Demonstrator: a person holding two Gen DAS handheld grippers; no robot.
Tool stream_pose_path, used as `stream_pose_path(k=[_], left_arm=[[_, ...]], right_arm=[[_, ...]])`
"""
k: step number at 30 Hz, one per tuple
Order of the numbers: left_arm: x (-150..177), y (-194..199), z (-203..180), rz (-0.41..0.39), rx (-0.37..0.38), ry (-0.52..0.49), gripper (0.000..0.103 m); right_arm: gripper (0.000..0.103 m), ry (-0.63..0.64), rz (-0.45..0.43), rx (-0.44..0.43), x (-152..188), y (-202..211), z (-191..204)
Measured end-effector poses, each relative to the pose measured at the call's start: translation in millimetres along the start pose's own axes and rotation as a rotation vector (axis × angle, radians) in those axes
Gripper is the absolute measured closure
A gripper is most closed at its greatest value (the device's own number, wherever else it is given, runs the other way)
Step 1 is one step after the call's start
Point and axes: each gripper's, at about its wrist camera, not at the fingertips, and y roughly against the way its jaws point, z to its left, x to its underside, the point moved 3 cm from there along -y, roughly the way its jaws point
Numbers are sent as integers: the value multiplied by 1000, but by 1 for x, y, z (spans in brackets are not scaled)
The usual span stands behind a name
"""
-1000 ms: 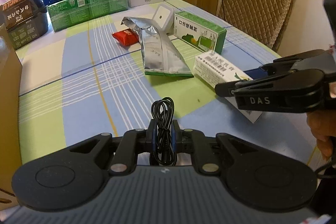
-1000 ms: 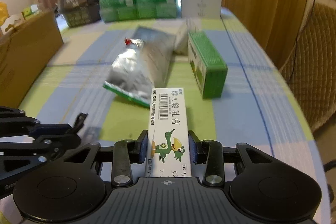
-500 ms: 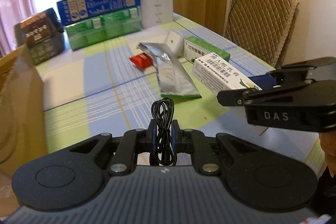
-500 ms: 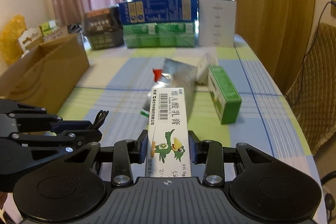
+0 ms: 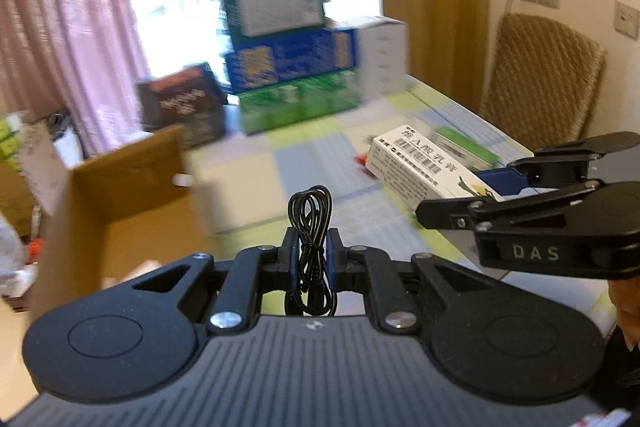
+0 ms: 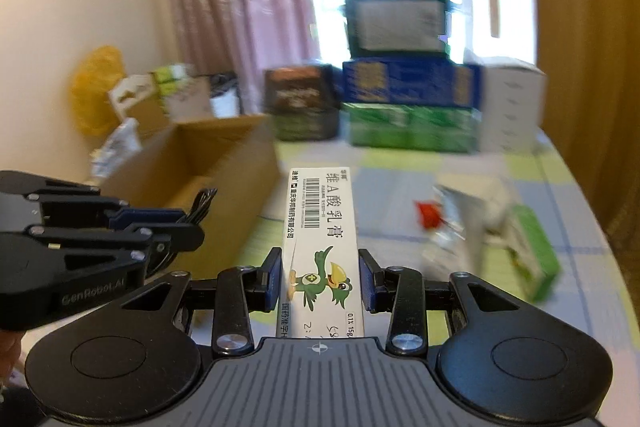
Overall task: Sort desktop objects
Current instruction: 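Carry the cable and white box to the cardboard box and open both tools inside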
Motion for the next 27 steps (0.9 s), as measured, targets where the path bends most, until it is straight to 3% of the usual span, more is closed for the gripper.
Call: stream_pose_path(k=[6,13,20,27], left_arm=[[-4,26,70,0,-92,25,93],[7,23,139,36,-160,79,93],[21,-6,173,49,-172,160,93],[33,-38,185,73,-173,164,91]], right_arm=[[68,47,-10,-94,-38,-23,54],[68,104,-1,-160,-67,-63,105],[68,125,35,-164,-78,-106,123],[68,152,77,-160,-74,-140,132]])
